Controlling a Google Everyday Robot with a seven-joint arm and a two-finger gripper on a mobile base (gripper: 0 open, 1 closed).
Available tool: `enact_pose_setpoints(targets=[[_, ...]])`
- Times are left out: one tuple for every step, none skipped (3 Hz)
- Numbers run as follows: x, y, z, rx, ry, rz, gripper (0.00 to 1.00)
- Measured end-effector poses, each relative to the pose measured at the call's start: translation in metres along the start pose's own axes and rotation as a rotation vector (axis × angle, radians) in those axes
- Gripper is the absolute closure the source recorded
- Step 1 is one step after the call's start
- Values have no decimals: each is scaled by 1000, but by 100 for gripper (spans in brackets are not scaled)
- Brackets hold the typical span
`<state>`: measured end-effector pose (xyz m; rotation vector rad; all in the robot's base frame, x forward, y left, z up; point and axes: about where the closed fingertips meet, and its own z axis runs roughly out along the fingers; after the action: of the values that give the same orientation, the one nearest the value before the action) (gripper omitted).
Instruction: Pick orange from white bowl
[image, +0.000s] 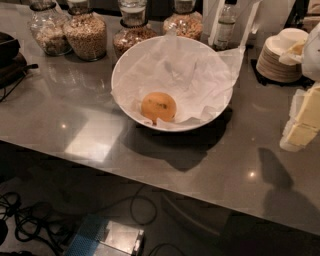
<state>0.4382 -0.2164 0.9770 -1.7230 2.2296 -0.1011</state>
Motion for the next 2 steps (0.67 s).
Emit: enact_pose_setpoints(targets=[[0,0,0,0,0,0,0],[-22,-7,-9,10,-120,-40,0]])
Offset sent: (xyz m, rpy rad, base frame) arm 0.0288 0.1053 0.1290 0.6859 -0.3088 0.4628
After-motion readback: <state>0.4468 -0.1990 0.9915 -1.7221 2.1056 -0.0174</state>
